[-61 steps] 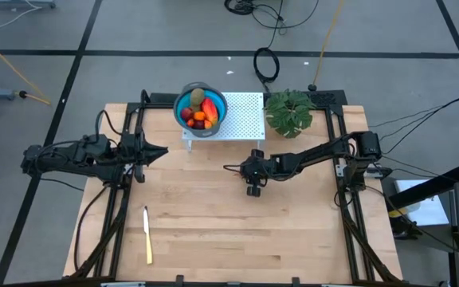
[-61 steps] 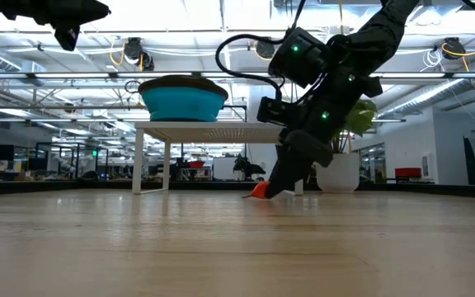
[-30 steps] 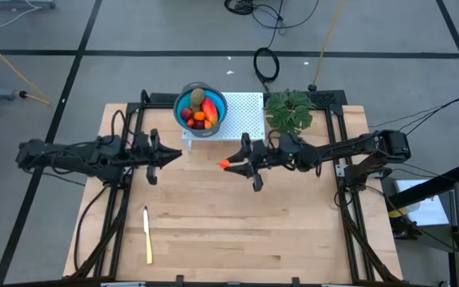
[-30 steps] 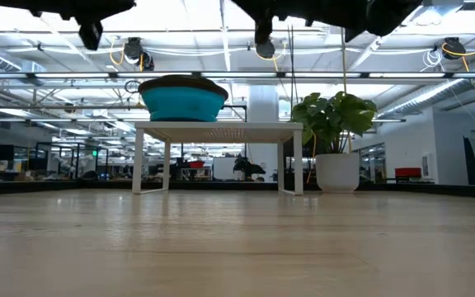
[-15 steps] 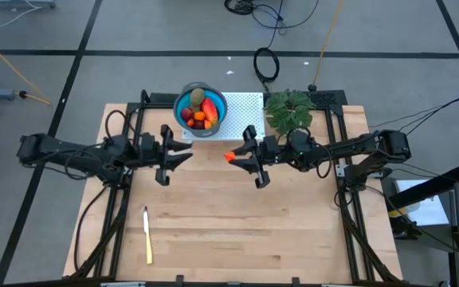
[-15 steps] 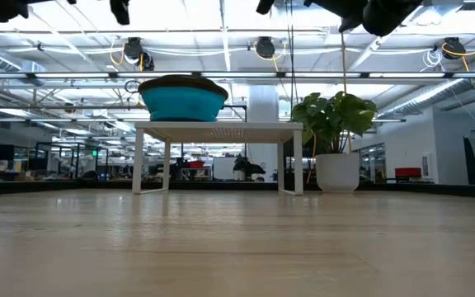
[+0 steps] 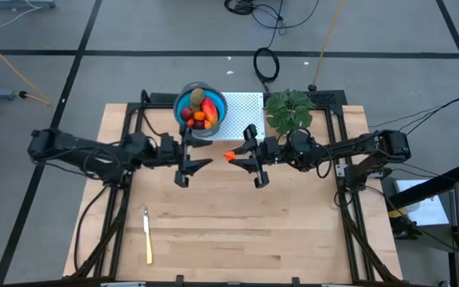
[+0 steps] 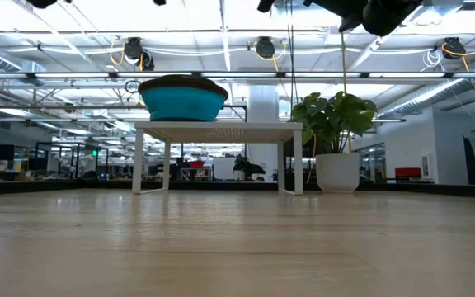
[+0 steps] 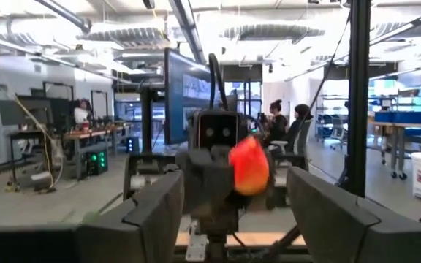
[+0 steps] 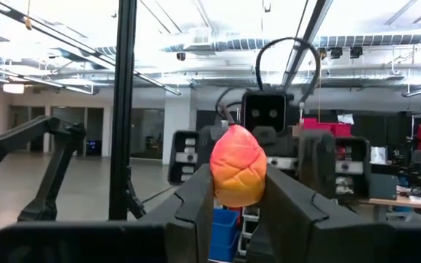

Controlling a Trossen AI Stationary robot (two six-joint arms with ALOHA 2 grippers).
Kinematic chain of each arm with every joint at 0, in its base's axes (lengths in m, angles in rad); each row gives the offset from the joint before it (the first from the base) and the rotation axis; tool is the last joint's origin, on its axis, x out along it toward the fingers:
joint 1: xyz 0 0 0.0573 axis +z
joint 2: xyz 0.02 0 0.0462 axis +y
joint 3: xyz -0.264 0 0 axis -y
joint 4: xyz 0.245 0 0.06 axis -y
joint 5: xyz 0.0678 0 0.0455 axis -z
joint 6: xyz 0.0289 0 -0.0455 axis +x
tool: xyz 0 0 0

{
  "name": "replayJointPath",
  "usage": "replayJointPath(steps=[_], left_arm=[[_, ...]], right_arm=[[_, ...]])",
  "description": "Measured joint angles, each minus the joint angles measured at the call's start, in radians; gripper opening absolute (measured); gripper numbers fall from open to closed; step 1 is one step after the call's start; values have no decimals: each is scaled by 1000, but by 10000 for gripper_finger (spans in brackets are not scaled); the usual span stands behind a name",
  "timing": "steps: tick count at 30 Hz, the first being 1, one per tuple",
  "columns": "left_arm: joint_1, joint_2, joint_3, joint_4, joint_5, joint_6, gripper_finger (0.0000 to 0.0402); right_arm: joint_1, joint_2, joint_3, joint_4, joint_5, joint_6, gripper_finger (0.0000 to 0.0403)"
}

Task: Pick & Place Fruit
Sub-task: Put the peach in the blue strainer bowl on the shelf

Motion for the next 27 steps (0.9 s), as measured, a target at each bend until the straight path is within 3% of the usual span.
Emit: replayJointPath(steps=[11, 22, 27], left_arm=[[0, 128, 147, -81, 11, 5, 253], [0, 176, 207, -77, 38, 23, 255], [0, 176, 207, -80, 42, 7, 227]], right_arm=[[0, 0, 1, -13, -4, 0, 89], [0, 0, 1, -31, -5, 0, 89], [0, 0, 1, -31, -5, 0, 89]])
